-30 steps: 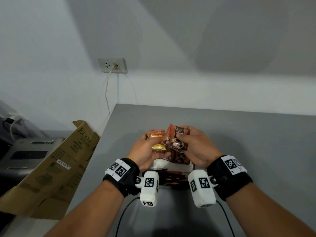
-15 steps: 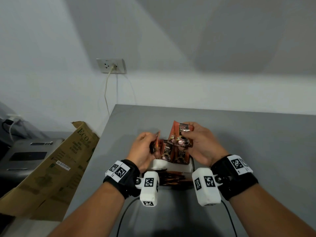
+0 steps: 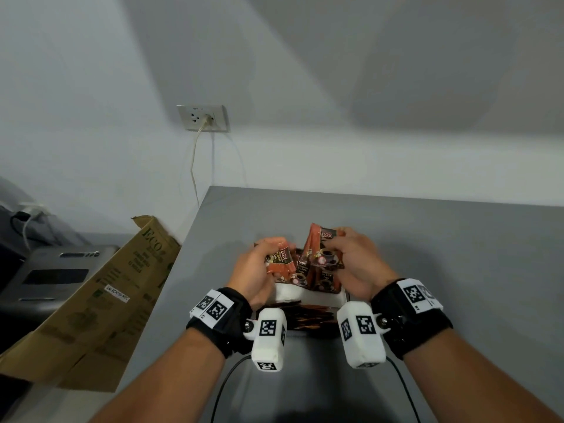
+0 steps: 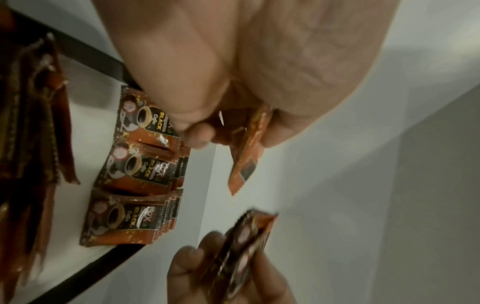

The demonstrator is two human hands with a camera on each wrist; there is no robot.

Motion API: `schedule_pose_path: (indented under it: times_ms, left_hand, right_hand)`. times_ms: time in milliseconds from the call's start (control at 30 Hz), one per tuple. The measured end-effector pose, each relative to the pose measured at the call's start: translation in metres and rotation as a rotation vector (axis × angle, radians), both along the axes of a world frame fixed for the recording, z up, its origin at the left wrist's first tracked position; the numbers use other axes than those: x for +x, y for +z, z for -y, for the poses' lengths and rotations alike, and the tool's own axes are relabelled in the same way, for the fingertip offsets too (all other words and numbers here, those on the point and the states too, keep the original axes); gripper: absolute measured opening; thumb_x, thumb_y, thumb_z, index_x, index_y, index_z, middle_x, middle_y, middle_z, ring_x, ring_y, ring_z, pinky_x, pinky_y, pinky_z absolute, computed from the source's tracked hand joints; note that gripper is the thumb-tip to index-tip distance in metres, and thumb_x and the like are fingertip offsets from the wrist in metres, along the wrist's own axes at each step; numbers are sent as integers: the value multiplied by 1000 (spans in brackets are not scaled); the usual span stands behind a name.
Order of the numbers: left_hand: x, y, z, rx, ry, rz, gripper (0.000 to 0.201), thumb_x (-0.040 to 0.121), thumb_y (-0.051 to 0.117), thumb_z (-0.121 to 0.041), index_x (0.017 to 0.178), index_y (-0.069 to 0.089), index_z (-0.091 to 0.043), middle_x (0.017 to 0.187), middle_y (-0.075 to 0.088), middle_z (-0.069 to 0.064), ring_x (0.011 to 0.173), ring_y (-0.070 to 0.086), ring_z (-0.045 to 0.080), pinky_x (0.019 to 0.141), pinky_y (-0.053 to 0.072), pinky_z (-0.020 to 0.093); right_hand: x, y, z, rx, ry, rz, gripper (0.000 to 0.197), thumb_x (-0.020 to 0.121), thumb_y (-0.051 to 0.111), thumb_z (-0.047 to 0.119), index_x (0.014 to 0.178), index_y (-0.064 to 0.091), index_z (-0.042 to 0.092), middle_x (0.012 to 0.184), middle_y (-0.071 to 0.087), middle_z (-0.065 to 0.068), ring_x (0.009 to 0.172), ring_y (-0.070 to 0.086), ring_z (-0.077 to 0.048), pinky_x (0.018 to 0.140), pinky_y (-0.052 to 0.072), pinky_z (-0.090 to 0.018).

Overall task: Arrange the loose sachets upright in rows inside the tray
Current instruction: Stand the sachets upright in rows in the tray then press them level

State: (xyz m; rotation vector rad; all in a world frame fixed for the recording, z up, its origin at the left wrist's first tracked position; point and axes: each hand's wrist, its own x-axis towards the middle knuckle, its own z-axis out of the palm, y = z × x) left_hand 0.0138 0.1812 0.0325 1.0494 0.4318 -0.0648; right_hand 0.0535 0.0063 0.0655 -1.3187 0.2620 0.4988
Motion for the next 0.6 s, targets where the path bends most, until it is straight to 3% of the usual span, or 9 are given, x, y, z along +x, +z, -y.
schedule_pose_path:
  times_ms: [100,167,233,300,367,467,533,600]
  left_hand:
    - [0,-2,-6,65,17,37,23,88,53,16,99,64,0,84,72,10,69,71,19,60,59,31]
    - [1,-4,-7,120,32,50,28,83,60,19,103,64,-1,94,72,13,80,71,19,72,59,34]
    - [2,-6,-4,129,28,34,23,83,64,15,101,63,0,94,70,16,77,70,21,70,59,35]
    - [3,-3,2,94,7,21,8,89,60,8,90,60,1,84,67,19,64,67,22,59,58,34]
    - [4,2,8,10,-17,-6,9,96,53,-2,91,59,3,85,65,23,64,66,24,59,58,36]
    - [0,8,13,-173,-72,-23,36,100,43,-18,116,60,11,107,65,30,80,68,30,69,58,39]
    - [-4,12,13,-271,-119,-34,42,101,38,-24,113,64,6,108,68,25,88,68,30,80,54,42]
    - [-7,15,12,-329,-192,-16,37,96,44,-25,109,65,3,104,69,22,90,67,30,83,52,40]
  right_hand:
    - [1,4,9,111,-72,-29,20,91,46,-8,102,54,5,90,64,-17,71,65,-26,65,53,-40]
    - [-1,4,11,193,-70,5,28,90,46,-12,110,55,6,96,65,-17,81,66,-29,75,54,-44]
    - [-6,5,8,214,-9,106,35,89,52,-15,116,56,8,103,68,-15,90,67,-30,83,53,-46]
    - [-11,6,5,-2,107,293,40,86,63,-11,118,60,13,108,70,-9,93,70,-26,83,57,-38]
    - [-15,5,2,-298,192,474,41,83,74,-1,117,65,21,108,71,2,90,72,-16,77,60,-30]
    - [-17,-3,-3,-549,224,611,47,81,80,13,123,66,27,110,70,9,96,69,-8,89,56,-27]
    - [-18,-7,-5,-637,230,659,50,84,78,19,130,62,26,120,65,8,105,62,-4,94,48,-18]
    - [-18,-11,-7,-687,261,711,50,88,74,27,136,59,25,125,63,8,114,57,-8,101,45,-24]
